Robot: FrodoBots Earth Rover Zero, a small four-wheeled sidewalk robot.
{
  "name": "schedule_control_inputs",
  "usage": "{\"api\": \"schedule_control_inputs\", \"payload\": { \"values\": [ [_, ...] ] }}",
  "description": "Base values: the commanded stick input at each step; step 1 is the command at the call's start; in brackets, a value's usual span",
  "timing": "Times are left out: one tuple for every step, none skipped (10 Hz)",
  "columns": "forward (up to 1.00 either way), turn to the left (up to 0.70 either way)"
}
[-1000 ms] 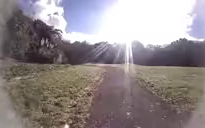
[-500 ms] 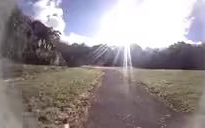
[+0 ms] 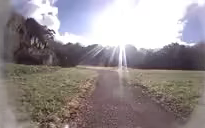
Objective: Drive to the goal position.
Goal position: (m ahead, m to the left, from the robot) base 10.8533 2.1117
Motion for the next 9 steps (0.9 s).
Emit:
{"api": "schedule_control_inputs", "payload": {
  "values": [
    [0.7,-0.35],
    [0.7,-0.35],
    [0.7,-0.25],
    [0.7,-0.1],
    [0.7,0.0],
    [0.7,0.0],
    [0.7,0.0],
    [0.7,0.0],
    [0.7,0.0]
  ]
}}
